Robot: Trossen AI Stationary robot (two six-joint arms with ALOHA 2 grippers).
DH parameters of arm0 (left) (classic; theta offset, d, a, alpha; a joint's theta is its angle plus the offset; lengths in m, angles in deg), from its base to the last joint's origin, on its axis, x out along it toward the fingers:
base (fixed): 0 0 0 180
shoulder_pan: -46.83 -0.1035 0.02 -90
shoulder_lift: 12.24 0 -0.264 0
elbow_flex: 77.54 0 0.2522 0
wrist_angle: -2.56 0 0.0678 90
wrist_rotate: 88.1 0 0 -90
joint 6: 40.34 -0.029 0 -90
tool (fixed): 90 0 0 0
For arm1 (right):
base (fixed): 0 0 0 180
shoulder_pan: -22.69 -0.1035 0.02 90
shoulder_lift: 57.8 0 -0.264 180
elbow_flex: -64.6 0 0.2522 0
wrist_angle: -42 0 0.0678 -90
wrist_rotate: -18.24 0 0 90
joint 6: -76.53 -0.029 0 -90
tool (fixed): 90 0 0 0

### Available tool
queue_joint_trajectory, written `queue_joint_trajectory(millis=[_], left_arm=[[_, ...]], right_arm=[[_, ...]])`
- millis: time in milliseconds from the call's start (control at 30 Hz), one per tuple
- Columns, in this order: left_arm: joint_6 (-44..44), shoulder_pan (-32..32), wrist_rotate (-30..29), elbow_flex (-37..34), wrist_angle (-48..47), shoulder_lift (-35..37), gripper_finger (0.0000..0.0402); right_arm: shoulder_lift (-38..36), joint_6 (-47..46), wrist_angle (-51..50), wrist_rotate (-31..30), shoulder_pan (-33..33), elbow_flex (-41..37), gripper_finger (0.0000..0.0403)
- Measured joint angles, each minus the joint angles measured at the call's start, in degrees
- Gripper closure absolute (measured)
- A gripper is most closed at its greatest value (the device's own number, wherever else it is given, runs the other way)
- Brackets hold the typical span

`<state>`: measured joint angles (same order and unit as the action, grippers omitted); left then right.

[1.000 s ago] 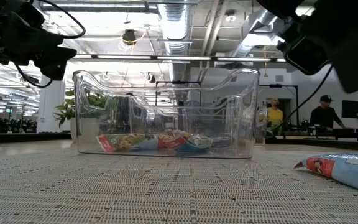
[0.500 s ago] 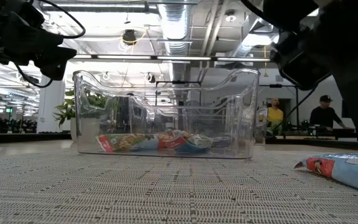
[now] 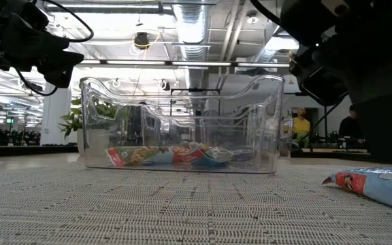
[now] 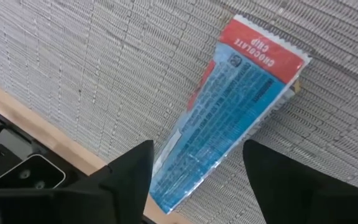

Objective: Pick and place Granola Bars by type
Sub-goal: Put the red granola bar into the bottom transparent bin

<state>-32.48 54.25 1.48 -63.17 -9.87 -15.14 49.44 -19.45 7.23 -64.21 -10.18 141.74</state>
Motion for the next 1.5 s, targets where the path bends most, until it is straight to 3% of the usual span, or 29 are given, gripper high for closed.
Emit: queue_joint_trajectory(millis=[533,833,1067,1500], left_arm=[[-0.05,0.0,0.0,-0.01,0.01,0.0,0.0233],[-0.08,-0.02,0.0,0.01,0.01,0.0,0.0233],[0.08,-0.02,0.0,0.0,0.0,0.0,0.0233],[-0.04,-0.01,0.0,0.0,0.01,0.0,0.0233]], right_arm=[[2.58,0.45,0.81,3.05,1.09,0.96,0.0217],[2.59,0.81,0.77,3.51,1.09,0.86,0.0306],[1.71,5.14,8.28,2.85,1.09,0.79,0.0352],[-1.05,24.19,17.11,1.93,4.0,0.79,0.0359]])
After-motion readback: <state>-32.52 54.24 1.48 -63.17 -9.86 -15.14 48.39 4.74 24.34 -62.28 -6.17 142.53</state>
